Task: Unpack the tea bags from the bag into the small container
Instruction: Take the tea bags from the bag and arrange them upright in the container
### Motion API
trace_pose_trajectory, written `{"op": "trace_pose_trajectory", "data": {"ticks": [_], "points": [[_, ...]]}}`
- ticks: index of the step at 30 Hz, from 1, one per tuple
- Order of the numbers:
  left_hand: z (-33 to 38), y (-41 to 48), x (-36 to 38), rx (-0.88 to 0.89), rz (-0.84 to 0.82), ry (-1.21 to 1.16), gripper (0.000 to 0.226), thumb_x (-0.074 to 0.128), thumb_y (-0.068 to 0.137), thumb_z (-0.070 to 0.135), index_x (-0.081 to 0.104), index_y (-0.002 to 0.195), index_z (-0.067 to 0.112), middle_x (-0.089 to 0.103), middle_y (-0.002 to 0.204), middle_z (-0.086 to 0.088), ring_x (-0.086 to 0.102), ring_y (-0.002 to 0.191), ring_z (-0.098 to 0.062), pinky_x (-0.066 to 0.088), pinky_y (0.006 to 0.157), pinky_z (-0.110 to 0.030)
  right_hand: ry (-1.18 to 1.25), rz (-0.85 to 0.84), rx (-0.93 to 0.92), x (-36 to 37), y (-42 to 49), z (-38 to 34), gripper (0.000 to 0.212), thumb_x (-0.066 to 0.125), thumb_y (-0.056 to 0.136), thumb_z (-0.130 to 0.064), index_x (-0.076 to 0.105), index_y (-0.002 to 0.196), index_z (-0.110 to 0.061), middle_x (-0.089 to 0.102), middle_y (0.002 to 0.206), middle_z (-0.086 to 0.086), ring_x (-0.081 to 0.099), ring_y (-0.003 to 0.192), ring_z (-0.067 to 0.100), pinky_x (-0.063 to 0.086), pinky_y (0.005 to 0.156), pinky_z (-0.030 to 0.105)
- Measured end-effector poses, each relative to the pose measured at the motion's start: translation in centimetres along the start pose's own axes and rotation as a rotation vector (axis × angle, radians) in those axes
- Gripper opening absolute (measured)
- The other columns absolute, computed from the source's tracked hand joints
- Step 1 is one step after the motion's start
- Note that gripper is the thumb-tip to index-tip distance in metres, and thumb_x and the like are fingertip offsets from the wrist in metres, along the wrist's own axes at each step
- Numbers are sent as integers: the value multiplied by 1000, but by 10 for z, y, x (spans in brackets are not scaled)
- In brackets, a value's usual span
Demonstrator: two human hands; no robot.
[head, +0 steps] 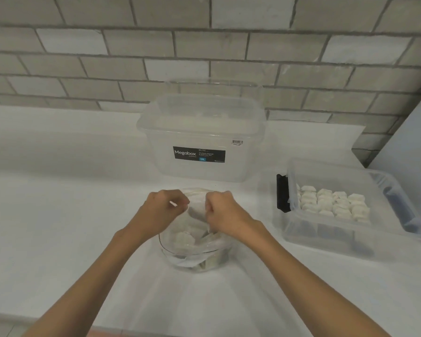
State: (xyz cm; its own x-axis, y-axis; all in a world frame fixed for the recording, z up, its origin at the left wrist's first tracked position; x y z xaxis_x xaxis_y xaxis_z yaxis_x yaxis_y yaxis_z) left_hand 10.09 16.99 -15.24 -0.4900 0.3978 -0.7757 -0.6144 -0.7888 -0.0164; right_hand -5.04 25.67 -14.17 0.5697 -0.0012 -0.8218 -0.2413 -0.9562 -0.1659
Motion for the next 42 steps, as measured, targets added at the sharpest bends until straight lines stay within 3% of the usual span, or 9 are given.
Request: {"op": "trace_pose_trajectory", "data": {"ticks": [2, 5, 14, 19, 25, 31, 35, 38, 42], "points": [[8, -1, -8, 17, 40, -76, 12, 62, 91, 21, 69, 85, 28, 68, 83, 21, 63, 71, 3, 39, 65, -4, 235, 14, 50, -8, -2, 7, 14, 48, 85, 3, 56, 86, -9, 66, 89, 15, 70, 69, 29, 60, 68, 34], [21, -1, -16, 59, 93, -183, 8, 65, 90, 23, 72, 86, 24, 70, 82, 15, 64, 65, -1, 40, 64, -3, 578, -4, 46, -14, -6, 14, 13, 53, 86, 3, 56, 84, -9, 71, 75, 14, 73, 71, 30, 60, 71, 34], [45, -4, -28, 132, 160, -293, 5, 72, 85, 28, 74, 80, 28, 72, 82, 17, 64, 69, -3, 46, 67, -10, 1223, -94, 23, -5, -7, 11, 8, 60, 90, 2, 57, 92, -4, 69, 90, 18, 72, 89, 30, 58, 69, 29], [41, -6, -34, 128, 230, -219, 10, 72, 85, 29, 73, 77, 36, 71, 87, 16, 63, 77, -4, 49, 75, -22, 660, 74, 18, 4, -5, 10, 5, 62, 88, -11, 62, 93, -10, 71, 86, 14, 72, 69, 24, 60, 63, 34], [31, -10, -34, 83, 202, -164, 8, 69, 86, 33, 74, 80, 36, 70, 88, 20, 65, 82, -5, 52, 81, -32, 238, -184, -117, 30, -11, 2, 21, 69, 82, -32, 70, 96, -17, 70, 92, 1, 64, 85, 11, 52, 80, 25], [27, -16, -33, 93, 198, -179, 9, 69, 88, 23, 75, 82, 26, 72, 78, 18, 64, 74, 5, 43, 68, -6, 189, -154, -137, 29, -12, -1, 11, 63, 84, -13, 72, 88, -9, 67, 79, 0, 59, 74, 11, 42, 62, 14], [24, -18, -34, 73, 204, -181, 9, 68, 88, 19, 74, 84, 24, 72, 76, 16, 62, 71, 4, 40, 65, -5, 253, -99, -100, 11, -10, 3, 4, 67, 83, -13, 71, 82, -15, 70, 74, 0, 66, 69, 11, 52, 67, 20], [21, -18, -37, 27, 200, -190, 8, 65, 90, 18, 68, 90, 25, 72, 76, 10, 64, 77, -10, 42, 66, -13, 313, -67, -82, -10, -11, 7, 6, 67, 84, -11, 70, 83, -16, 65, 63, -5, 65, 61, 11, 47, 53, 12], [23, -18, -40, 23, 161, -188, 7, 64, 90, 17, 62, 90, 24, 72, 76, 6, 62, 76, -14, 43, 66, -14, 355, -36, -109, -42, -17, 9, 6, 66, 87, -10, 69, 89, -14, 65, 66, -4, 63, 60, 8, 47, 54, 15]]}}
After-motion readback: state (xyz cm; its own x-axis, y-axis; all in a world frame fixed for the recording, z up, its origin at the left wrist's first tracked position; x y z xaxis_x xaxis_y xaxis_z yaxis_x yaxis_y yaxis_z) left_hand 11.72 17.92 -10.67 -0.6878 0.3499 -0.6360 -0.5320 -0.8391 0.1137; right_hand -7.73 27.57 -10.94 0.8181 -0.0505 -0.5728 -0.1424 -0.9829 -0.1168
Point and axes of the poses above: each hand's wrist, its own y-axis towards the middle knuckle, its own x-axis out of the palm, z = x × y, the point moved 1 cm from there along y, towards the middle knuckle
